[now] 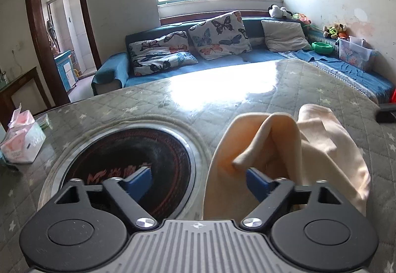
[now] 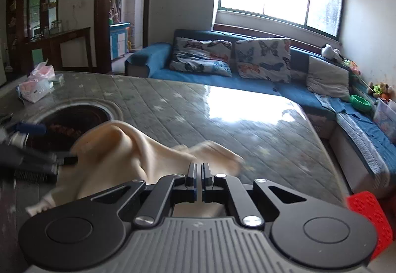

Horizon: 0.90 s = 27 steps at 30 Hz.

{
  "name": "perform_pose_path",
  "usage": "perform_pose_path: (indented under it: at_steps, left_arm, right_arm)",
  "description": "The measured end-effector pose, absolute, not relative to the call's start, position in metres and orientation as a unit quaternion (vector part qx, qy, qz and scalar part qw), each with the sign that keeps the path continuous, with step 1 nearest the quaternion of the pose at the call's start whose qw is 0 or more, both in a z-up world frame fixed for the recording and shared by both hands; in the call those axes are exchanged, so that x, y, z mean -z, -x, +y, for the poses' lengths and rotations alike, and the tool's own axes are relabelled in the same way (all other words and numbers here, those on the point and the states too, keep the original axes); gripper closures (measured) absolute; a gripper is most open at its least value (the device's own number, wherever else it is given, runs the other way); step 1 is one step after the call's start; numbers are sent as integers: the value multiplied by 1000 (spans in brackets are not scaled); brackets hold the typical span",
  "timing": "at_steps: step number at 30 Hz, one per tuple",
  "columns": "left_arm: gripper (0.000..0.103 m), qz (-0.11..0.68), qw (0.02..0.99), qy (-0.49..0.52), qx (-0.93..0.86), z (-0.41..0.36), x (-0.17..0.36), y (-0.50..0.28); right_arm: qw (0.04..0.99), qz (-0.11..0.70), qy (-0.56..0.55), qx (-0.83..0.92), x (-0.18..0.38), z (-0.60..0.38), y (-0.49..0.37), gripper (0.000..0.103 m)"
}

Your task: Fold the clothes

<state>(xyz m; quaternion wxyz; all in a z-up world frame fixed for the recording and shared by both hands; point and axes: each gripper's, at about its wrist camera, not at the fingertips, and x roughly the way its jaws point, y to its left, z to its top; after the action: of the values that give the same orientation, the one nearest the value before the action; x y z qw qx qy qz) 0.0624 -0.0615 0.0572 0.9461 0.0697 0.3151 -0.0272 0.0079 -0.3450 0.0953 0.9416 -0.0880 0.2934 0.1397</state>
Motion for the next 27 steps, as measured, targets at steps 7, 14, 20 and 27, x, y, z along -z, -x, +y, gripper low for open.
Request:
perform_pose_path:
  at_steps: [7, 14, 20, 27]
  left_arm:
    - [34, 317, 946, -64, 40, -59, -56, -74]
    - [34, 323, 943, -59, 48, -54, -53, -71]
    - [34, 324, 943, -56, 56, -51, -52, -70]
    - [33, 327, 941, -56, 62, -51, -53, -77]
  right_arm:
    - [935, 294, 80, -180, -97, -340, -9, 85]
    - [922, 289, 95, -239, -93, -290, -36, 70]
    - [910, 305, 107, -258, -80, -256, -60, 71]
    - [910, 303, 162, -232, -64, -245, -61, 100]
